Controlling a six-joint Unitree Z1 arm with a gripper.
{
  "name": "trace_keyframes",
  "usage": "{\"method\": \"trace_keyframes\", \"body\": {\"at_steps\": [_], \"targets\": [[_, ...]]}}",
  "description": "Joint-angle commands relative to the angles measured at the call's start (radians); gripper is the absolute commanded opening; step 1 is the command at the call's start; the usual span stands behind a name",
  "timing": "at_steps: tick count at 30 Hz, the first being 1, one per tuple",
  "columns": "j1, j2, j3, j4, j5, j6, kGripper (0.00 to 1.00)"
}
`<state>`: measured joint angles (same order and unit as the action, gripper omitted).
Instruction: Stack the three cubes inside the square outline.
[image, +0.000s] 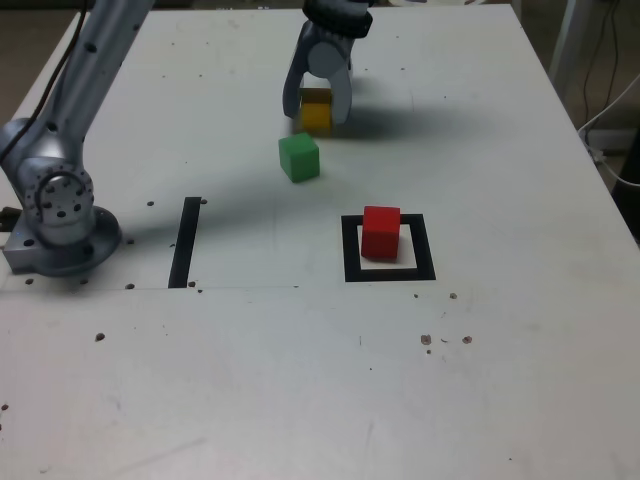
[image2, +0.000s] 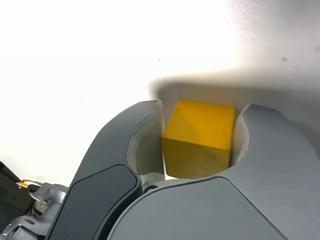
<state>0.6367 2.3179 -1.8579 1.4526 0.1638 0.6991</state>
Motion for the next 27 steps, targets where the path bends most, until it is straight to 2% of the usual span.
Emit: {"method": "trace_keyframes", "body": {"at_steps": [1,8,14,20,27], "targets": [[-0.004,-0.001,-0.005,0.005,-0.002,-0.003,0.24],[-0.022,-0.026,-0.002,0.012,-0.008,-0.011,0.24],[-0.075,-0.103,-0.003,0.043,-0.018,-0.034,0.24],[-0.188,-0.193,-0.018,0.109,-0.047,-0.103,0.24],[-0.344,-0.253,0.001,0.130,-0.084,-0.241,0.24]]}}
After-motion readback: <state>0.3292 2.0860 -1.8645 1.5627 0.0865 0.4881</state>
